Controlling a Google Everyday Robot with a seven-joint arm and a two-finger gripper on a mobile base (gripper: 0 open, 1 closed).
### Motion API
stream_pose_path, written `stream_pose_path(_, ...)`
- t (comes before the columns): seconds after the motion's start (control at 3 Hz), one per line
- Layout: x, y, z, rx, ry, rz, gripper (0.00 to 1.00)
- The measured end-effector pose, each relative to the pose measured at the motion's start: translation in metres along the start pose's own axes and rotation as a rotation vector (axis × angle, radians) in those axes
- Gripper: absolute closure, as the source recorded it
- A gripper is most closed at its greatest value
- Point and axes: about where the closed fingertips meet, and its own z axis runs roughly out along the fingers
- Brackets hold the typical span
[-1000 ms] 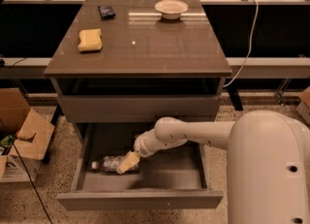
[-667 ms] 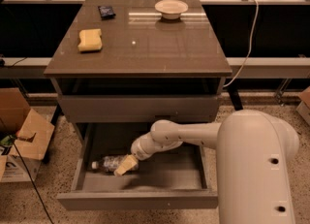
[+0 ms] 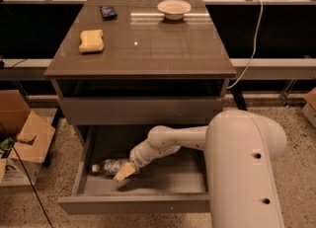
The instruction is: Pick blue plastic bottle from middle drawer and place on counter
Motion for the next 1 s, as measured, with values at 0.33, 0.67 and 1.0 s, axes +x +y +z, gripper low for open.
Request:
stream_pose_path(0.33,0.006,0.006,0.008,-0.007,0.037,0.012,0.5)
stream_pose_path(0.67,0.01,0.01,0.009,-0.01,0.056,0.018,0.73)
stream_pose_path(1.0,0.019,0.017,-0.005,-0.016,0.072,0.041,0.96)
